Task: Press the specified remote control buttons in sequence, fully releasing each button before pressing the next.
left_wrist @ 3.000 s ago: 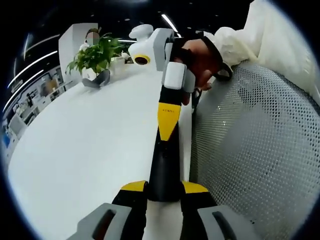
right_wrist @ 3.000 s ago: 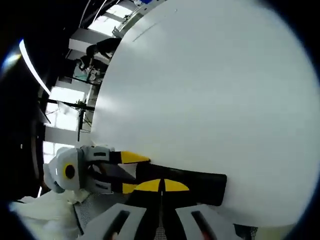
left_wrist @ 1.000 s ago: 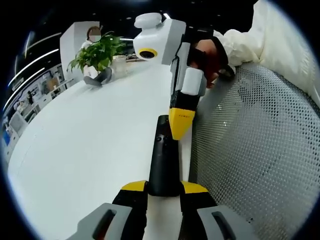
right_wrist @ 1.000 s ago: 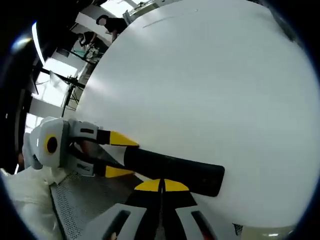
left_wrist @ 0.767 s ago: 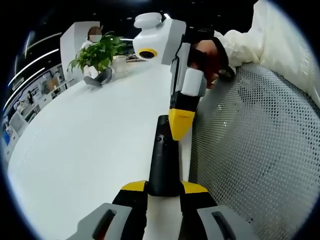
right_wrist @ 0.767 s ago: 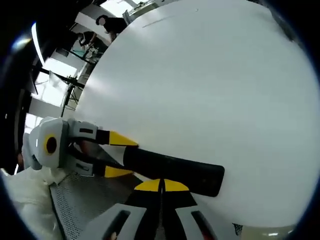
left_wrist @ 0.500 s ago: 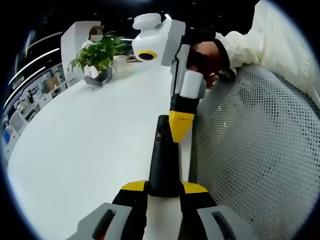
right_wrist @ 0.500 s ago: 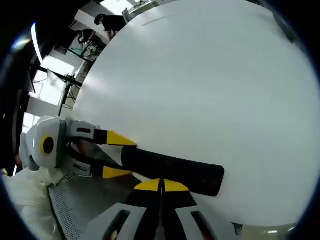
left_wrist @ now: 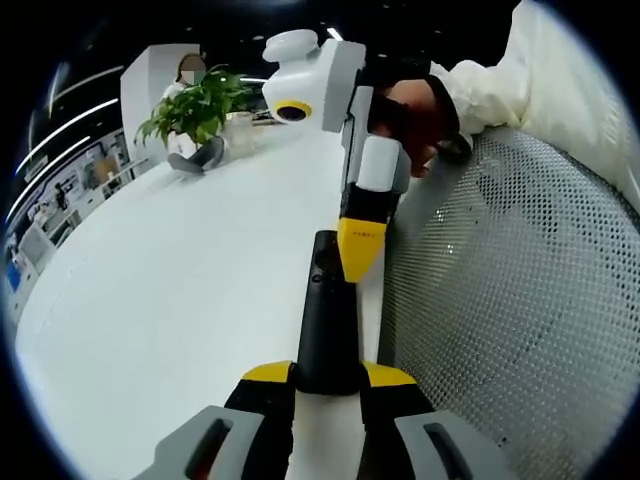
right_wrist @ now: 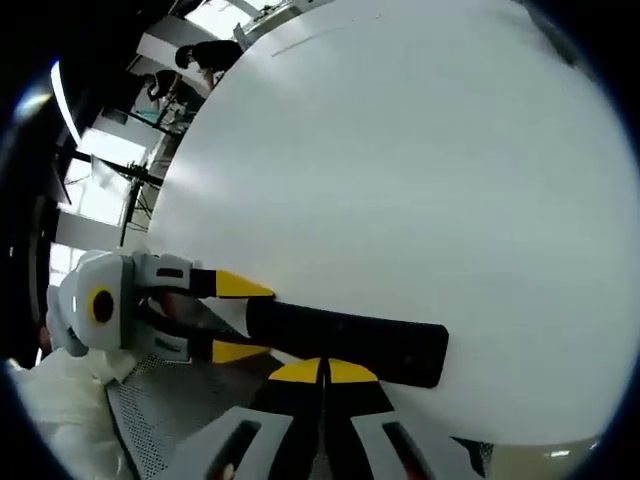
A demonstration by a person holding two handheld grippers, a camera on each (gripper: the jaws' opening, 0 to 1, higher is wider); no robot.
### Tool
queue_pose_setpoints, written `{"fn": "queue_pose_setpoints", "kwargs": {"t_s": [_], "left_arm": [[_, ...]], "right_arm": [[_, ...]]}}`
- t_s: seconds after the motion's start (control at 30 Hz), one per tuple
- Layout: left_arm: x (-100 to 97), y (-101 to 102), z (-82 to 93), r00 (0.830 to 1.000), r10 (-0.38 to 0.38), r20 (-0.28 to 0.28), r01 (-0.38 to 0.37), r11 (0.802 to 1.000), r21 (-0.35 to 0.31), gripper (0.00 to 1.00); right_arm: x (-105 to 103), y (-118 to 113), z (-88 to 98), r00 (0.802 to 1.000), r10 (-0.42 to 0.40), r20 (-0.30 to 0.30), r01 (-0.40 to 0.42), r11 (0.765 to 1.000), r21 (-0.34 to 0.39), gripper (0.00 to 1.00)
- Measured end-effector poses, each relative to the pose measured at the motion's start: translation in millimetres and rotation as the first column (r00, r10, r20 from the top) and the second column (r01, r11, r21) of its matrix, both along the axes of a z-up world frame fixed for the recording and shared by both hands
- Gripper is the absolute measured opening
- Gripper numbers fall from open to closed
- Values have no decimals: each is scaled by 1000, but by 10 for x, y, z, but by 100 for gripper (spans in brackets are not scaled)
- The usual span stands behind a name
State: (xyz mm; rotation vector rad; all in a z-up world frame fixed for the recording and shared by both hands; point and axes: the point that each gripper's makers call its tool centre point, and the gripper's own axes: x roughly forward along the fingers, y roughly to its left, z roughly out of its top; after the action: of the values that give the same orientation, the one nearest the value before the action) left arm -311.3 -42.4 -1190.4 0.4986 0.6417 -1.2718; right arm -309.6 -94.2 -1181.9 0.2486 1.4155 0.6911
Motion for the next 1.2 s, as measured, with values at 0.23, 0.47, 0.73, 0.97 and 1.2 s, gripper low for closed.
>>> {"fn": "queue_pose_setpoints", "kwargs": {"t_s": [0.23, 0.47, 0.73, 0.97, 1.2], "left_arm": [[0, -14, -7, 1000, -8, 4, 8, 1000, -2, 25], [8, -45, -19, 1000, -13, 2, 13, 1000, -6, 25], [17, -55, -12, 1000, -11, 1, 11, 1000, -9, 25], [22, -64, -9, 1000, -12, -1, 12, 1000, -11, 25], [22, -67, -9, 1000, -12, 0, 12, 1000, -12, 25]], "right_arm": [[116, 127, 171, 996, -41, 77, 33, 993, 112, 0], [26, 203, 68, 995, 52, 82, -57, 997, 48, 0], [35, 166, 30, 994, 64, 84, -66, 998, 22, 0], [77, 141, 26, 998, 24, 62, -26, 999, 42, 0], [91, 134, 4, 996, 25, 83, -28, 999, 27, 0]]}}
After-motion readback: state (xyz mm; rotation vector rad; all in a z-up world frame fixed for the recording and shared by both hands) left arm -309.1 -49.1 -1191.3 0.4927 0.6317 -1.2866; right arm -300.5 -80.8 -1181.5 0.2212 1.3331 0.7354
